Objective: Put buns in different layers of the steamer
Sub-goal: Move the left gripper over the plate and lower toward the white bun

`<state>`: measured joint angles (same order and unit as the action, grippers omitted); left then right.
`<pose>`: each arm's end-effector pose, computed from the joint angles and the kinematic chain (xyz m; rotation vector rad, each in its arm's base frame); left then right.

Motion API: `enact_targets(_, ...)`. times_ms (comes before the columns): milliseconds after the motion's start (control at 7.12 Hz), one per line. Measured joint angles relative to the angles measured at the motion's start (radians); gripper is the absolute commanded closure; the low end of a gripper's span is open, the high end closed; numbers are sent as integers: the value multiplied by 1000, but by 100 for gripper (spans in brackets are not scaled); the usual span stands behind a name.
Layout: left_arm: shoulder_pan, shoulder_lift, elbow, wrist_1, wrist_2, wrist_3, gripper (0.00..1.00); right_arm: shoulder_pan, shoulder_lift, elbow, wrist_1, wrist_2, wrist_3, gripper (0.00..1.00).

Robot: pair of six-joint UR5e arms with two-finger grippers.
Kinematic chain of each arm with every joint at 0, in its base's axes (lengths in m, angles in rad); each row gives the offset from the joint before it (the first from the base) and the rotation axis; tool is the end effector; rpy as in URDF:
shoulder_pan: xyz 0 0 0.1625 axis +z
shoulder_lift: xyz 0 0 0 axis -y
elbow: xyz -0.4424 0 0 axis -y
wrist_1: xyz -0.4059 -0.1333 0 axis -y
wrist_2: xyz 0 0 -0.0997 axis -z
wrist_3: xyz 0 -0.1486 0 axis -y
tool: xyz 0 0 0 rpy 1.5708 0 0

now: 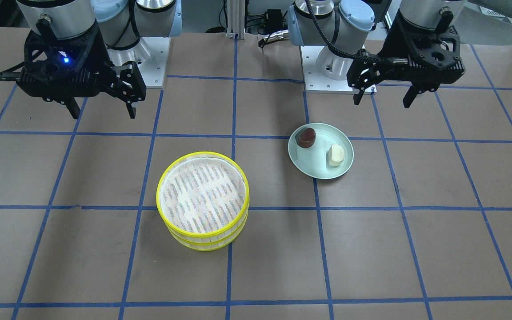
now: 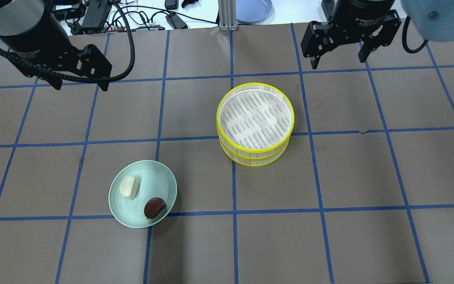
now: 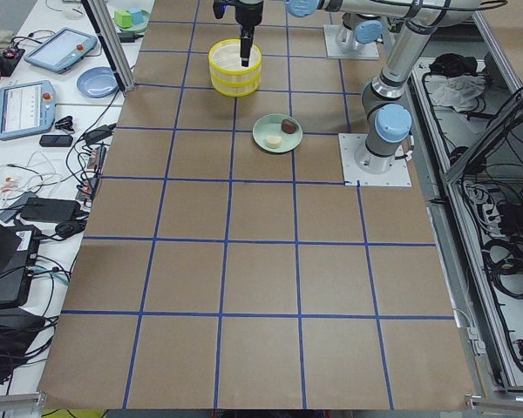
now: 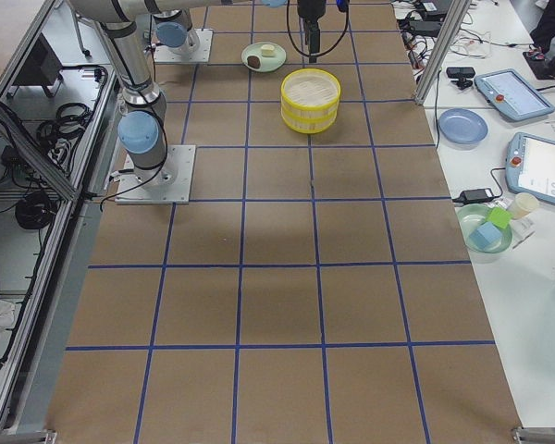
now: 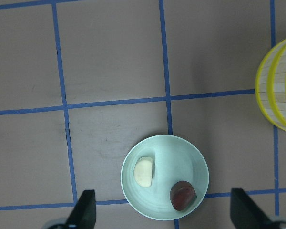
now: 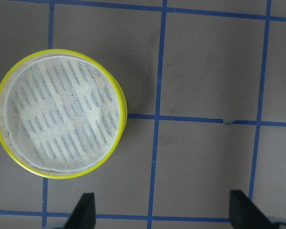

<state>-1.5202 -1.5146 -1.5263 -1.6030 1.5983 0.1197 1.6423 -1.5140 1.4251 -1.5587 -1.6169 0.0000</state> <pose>-0.1043 -0.4945 0.5036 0.1059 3.1049 -0.1024 0.1647 -0.5298 0.4999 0.1079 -3.0940 0.1214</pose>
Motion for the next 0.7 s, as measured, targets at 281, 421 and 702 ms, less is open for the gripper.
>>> enact_targets(281, 0, 4, 0, -1, 6, 0, 0, 2, 0, 1, 0, 3, 0, 0)
enact_targets(421, 0, 4, -2, -1, 6, 0, 0, 2, 0, 1, 0, 4, 0, 0)
enact_targets(702, 10, 2, -13, -9, 7, 0, 0, 2, 0, 4, 0, 5, 0, 0)
